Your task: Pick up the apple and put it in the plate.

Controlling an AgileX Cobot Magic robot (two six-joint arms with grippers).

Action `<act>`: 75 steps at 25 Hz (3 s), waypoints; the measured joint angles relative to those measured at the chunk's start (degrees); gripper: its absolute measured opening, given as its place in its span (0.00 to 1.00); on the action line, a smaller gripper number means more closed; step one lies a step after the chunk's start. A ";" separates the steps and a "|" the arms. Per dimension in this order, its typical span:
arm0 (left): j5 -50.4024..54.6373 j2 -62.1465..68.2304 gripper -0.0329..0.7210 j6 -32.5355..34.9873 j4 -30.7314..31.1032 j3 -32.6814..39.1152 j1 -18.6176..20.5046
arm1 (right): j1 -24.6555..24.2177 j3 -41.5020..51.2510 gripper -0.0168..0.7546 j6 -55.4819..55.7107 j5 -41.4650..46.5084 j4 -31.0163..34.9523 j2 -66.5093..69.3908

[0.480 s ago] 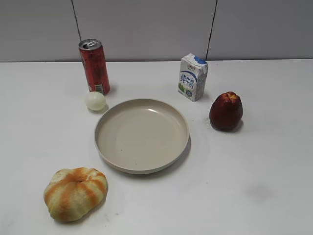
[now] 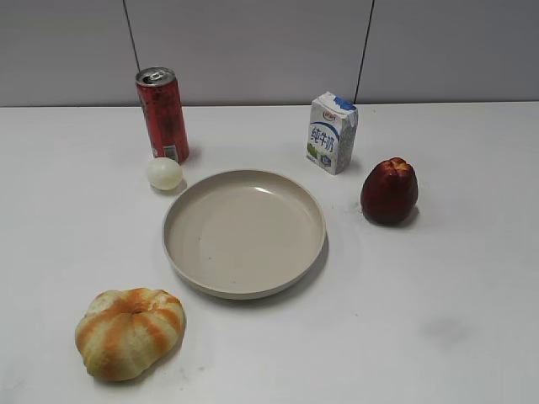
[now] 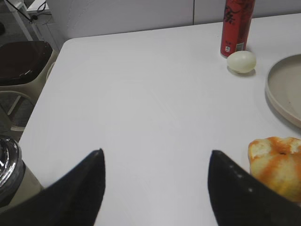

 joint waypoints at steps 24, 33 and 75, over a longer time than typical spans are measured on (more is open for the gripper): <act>0.00 0.00 0.73 0.00 0.00 0.00 0.00 | 3.84 -16.18 0.91 -7.91 -35.63 4.49 51.35; 0.00 0.00 0.73 0.00 0.00 0.00 0.00 | 17.30 -41.88 0.90 -8.22 -18.37 2.66 83.64; 0.00 0.00 0.73 0.00 0.00 0.00 0.00 | 35.17 -68.95 0.80 -2.81 -4.42 3.77 122.46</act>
